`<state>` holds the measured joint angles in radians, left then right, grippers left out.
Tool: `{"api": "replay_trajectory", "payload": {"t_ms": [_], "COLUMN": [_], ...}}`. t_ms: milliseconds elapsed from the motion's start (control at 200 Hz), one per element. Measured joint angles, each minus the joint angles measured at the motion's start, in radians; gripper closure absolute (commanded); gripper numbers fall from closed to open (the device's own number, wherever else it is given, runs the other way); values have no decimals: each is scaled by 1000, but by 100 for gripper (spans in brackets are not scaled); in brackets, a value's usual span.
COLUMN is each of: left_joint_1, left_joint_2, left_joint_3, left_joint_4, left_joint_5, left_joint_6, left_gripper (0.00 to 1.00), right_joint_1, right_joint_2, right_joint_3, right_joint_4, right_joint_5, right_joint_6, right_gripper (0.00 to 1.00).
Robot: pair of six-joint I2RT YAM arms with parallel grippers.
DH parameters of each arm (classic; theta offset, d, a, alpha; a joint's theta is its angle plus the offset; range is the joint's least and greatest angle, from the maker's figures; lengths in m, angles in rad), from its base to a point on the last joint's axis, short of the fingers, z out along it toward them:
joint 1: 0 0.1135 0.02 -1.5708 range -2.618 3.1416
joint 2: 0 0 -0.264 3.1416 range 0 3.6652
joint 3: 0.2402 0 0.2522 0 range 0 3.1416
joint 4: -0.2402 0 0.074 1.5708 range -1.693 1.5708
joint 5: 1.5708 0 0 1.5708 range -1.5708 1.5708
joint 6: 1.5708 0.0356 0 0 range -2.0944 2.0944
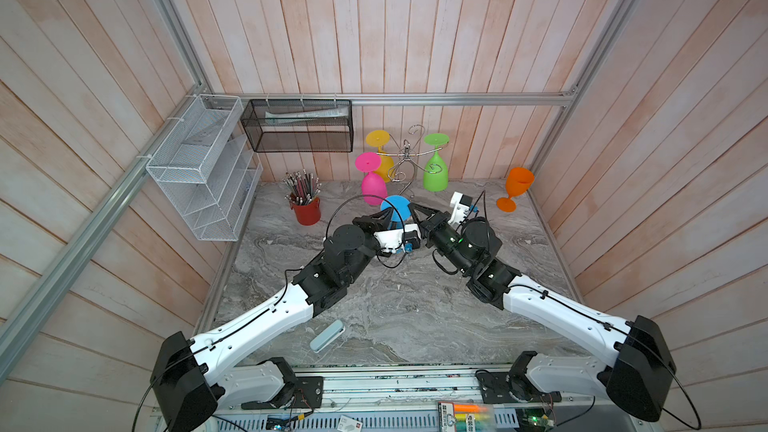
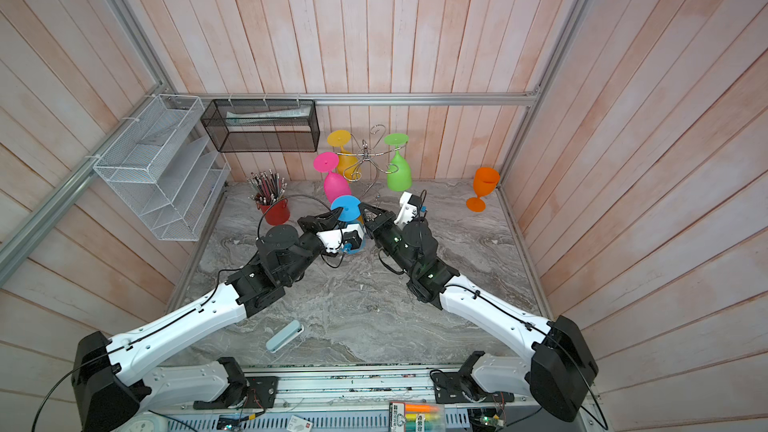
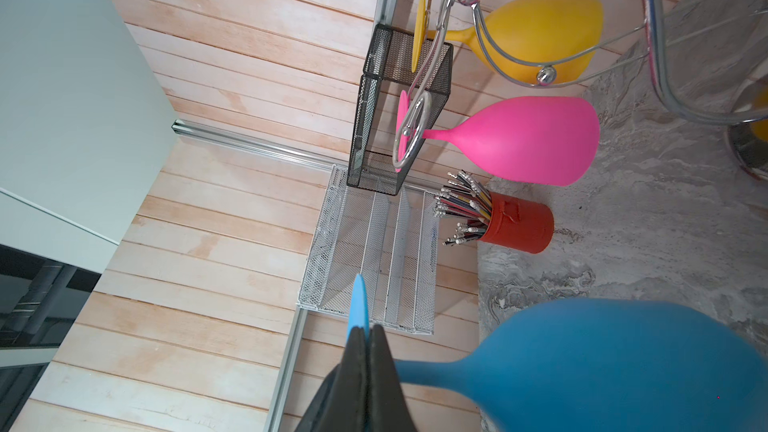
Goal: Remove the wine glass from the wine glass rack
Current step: 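Close the left gripper on the blue glass foot while the right gripper withdraws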
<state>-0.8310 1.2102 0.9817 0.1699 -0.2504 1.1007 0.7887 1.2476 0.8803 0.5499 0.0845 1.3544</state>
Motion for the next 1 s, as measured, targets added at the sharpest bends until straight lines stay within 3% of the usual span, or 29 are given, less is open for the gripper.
{"api": "replay_trajectory", "payload": {"t_ms": [180, 340, 590, 775, 995], "left_joint_1": [-2, -3, 2, 2, 3], "left_joint_2": [0, 0, -28, -79, -137], "left_joint_3": [0, 0, 0, -3, -34], "left_joint_4": [-22, -24, -14, -20, -28], "left_joint_5": [15, 17, 14, 7, 0], "left_joint_6": [12, 9, -50, -109, -209], "left_gripper": [100, 100, 100, 100, 100], "right_joint_1": [0, 0, 2, 2, 2], "right_joint_2": [0, 0, 2, -27, -105], "right_joint_3": [2, 2, -3, -37, -82], "right_joint_4": [17, 22, 48, 76, 147], "right_joint_5": [1, 6, 4, 12, 23], "right_joint_6": [6, 7, -16, -99, -248], "right_gripper": [100, 100, 65, 42, 29]}}
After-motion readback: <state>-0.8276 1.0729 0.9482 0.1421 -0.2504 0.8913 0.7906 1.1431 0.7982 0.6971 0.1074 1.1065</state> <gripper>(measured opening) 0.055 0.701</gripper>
